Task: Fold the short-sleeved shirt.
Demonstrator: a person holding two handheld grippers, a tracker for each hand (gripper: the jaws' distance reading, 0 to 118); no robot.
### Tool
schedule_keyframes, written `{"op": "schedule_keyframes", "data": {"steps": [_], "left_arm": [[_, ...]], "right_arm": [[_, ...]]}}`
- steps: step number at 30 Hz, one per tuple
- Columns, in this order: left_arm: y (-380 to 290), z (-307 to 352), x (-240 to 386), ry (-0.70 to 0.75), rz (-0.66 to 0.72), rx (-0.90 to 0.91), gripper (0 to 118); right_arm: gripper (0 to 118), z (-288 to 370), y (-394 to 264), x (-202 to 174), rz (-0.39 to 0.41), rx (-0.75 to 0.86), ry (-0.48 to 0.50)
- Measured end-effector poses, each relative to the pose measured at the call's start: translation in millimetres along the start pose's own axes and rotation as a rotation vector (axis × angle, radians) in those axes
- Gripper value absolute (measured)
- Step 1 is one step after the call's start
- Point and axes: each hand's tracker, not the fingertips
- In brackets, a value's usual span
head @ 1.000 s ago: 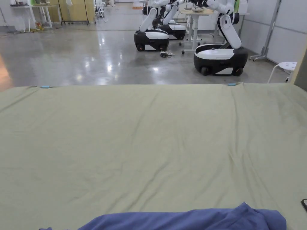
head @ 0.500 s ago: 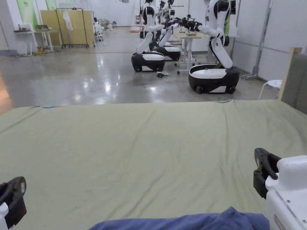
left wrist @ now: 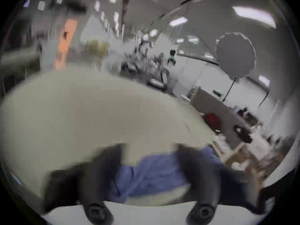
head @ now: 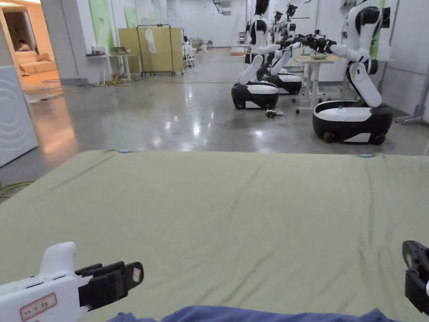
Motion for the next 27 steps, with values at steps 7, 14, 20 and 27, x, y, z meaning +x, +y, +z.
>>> {"op": "schedule_keyframes", "data": {"steps": [7,14,20,27], "left_arm": [[-24,1,-114,0.0,0.399,-0.263,118],[-54,-47,-127,-0.169,0.49,-0.443,118],[-46,-77,-136,-0.297,0.577,-0.383,111],[-60,-101,-131,-0.204,0.603,-0.456,20]], "right_arm": [[3,-2,-18,1,0.041,-0.098,0.02],[3,-7,-27,1,0.04,-0.16,0.029],[3,-8,-31,4,0.051,-0.2,0.032],[3,-11,-42,11,0.049,-0.236,0.028]]}}
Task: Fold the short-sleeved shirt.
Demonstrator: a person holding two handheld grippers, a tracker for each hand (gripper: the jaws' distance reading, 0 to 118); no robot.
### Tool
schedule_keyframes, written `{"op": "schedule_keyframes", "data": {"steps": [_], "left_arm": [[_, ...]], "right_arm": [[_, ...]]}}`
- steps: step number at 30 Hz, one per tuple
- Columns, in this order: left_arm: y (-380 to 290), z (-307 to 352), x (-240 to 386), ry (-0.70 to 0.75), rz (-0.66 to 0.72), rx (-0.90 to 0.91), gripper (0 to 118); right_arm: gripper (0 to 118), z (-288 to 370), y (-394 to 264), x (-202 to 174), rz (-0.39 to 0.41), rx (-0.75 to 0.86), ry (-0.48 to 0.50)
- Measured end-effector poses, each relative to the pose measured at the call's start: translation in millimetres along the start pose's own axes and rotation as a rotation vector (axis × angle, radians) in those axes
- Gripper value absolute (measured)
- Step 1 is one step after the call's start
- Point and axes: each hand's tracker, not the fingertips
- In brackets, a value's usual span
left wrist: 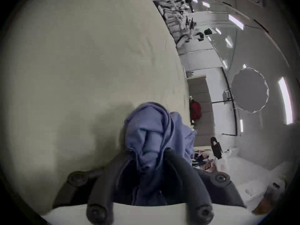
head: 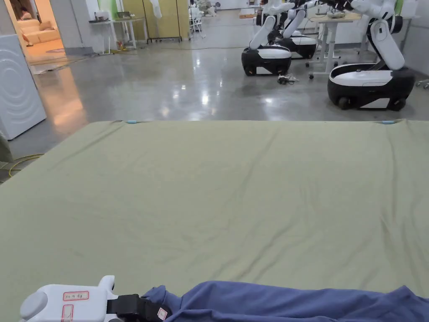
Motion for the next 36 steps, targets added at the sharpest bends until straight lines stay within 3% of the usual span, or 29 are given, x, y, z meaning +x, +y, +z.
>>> {"op": "schedule_keyframes", "data": {"steps": [5,8,14,16,18,19,25,31,32,33,34,36], "left_arm": [[-2,13,25,-0.021,-0.014,0.045,20],[-4,6,68,-0.182,-0.052,0.045,20],[-4,-96,150,-0.228,-0.231,-0.144,22],[-8,-141,157,-0.158,-0.254,-0.209,41],[-13,-174,156,-0.128,-0.231,-0.253,89],[-18,-191,157,-0.138,-0.216,-0.293,96],[-34,-228,174,-0.232,-0.138,-0.315,96],[-34,-184,187,-0.319,-0.274,-0.23,96],[-34,-179,185,-0.32,-0.28,-0.198,94],[-32,-178,182,-0.31,-0.281,-0.179,82],[-32,-183,175,-0.306,-0.267,-0.183,61],[-34,-197,166,-0.261,-0.201,-0.194,0]], "right_arm": [[3,-1,-6,9,0.0,-0.017,-0.003],[3,0,-8,18,-0.023,-0.019,-0.007],[3,5,-11,24,-0.043,-0.009,-0.016],[3,8,-15,30,-0.052,-0.014,-0.018],[3,11,-19,34,-0.068,-0.024,-0.031],[3,13,-21,38,-0.076,-0.027,-0.036],[3,18,-30,50,-0.107,-0.043,-0.057],[3,21,-31,54,-0.108,-0.038,-0.058],[3,20,-31,53,-0.111,-0.037,-0.057],[3,19,-31,53,-0.117,-0.037,-0.049],[3,16,-31,51,-0.123,-0.034,-0.035],[3,13,-31,47,-0.124,-0.041,-0.023]]}}
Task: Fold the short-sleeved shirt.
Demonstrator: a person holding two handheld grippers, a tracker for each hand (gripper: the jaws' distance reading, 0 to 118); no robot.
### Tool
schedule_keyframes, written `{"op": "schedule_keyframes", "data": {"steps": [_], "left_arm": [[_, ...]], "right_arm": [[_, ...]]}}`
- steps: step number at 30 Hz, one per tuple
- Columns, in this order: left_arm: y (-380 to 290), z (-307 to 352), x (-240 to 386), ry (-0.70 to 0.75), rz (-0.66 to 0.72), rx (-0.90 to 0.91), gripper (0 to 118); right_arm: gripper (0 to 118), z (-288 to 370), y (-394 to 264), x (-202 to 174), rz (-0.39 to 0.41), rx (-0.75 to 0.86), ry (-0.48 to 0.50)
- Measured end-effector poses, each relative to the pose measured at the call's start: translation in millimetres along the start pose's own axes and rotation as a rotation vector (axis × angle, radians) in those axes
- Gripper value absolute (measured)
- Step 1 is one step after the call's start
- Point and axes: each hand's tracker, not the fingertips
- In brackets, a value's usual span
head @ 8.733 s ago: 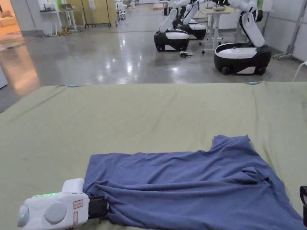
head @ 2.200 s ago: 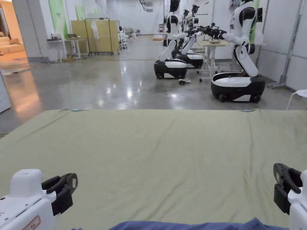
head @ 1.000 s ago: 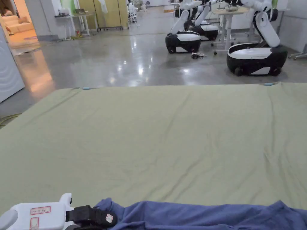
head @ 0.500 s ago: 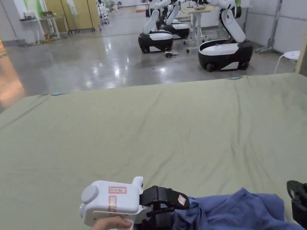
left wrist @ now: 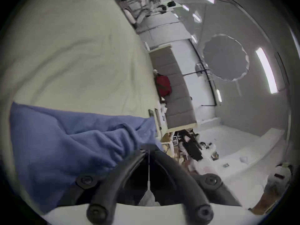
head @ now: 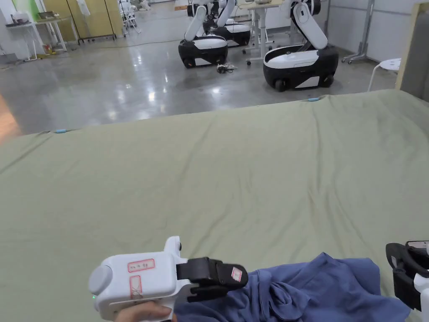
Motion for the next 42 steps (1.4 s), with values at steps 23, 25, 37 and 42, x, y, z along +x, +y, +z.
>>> {"op": "schedule_keyframes", "data": {"steps": [23,25,37,42], "left_arm": [[-33,75,7,0.006,-0.164,-0.027,0],[-36,110,-17,0.013,-0.098,0.027,0],[-16,75,-63,-0.025,0.045,0.004,118],[-6,34,-54,0.069,0.138,-0.049,105]], "right_arm": [[3,4,18,-11,0.04,0.013,0.027],[3,3,19,-16,0.03,0.017,0.062],[3,0,17,-34,0.094,-0.015,0.064],[3,3,18,-24,0.063,-0.023,0.059]]}}
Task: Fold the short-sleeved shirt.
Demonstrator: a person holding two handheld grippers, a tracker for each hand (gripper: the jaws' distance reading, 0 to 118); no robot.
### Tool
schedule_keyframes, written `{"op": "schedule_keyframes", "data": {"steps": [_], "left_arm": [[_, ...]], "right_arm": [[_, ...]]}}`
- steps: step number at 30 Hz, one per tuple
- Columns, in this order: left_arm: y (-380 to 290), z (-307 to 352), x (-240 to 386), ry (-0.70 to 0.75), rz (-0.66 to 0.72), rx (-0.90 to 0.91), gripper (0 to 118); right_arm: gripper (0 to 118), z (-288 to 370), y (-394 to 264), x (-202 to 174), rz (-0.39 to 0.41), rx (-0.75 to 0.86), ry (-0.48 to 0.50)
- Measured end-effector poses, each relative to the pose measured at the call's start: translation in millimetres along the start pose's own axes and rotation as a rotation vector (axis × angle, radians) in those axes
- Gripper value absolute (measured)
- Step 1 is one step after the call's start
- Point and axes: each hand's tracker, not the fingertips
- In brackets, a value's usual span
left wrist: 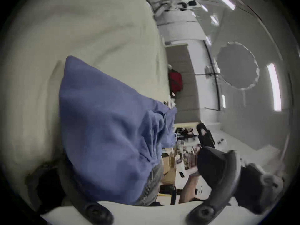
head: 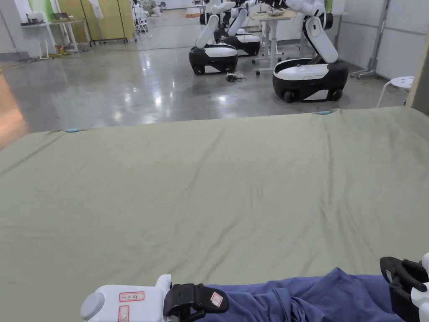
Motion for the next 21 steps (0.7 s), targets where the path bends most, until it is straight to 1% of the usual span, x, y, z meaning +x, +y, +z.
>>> {"op": "schedule_keyframes", "data": {"steps": [1,2,3,4,5,6,7,11,12,13,14,15,17,19,21], "left_arm": [[-1,0,6,0.023,0.019,0.035,74],[-1,-1,9,0.051,0.007,0.062,28],[-2,-4,10,0.122,-0.013,0.075,14],[-2,-7,6,0.189,-0.043,0.093,14],[1,-5,-5,0.178,-0.018,0.074,14],[-3,-4,-10,0.113,0.022,0.036,13],[-5,-1,-12,0.078,0.048,0.062,13],[-11,11,-9,0.053,0.058,0.068,13],[-12,16,-9,0.02,0.079,0.101,13],[-14,22,-6,-0.033,0.102,0.088,14],[-20,27,-1,-0.058,0.122,0.134,13],[-23,30,4,-0.114,0.157,0.162,13],[-31,36,19,-0.203,0.127,0.162,13],[-31,50,31,-0.187,0.052,0.144,13],[-30,73,34,-0.153,0.052,0.159,13]], "right_arm": [[3,0,-1,1,0.007,-0.002,-0.008],[3,0,-1,2,0.014,-0.009,-0.012],[3,-1,-3,3,0.018,-0.013,-0.018],[3,-2,-4,5,0.015,-0.017,-0.02],[3,-2,-4,6,0.009,-0.022,-0.018],[3,-1,-5,6,0.003,-0.023,-0.017],[3,-1,-6,7,0.002,-0.022,-0.017],[3,-2,-8,11,-0.003,-0.037,-0.031],[3,-1,-8,11,-0.007,-0.039,-0.035],[3,0,-8,12,-0.008,-0.036,-0.036],[3,2,-8,12,-0.008,-0.036,-0.036],[3,2,-8,12,-0.01,-0.038,-0.037],[3,1,-7,11,-0.016,-0.04,-0.042],[3,2,-4,10,-0.017,-0.043,-0.04],[3,4,-2,8,-0.003,-0.034,-0.035]]}}
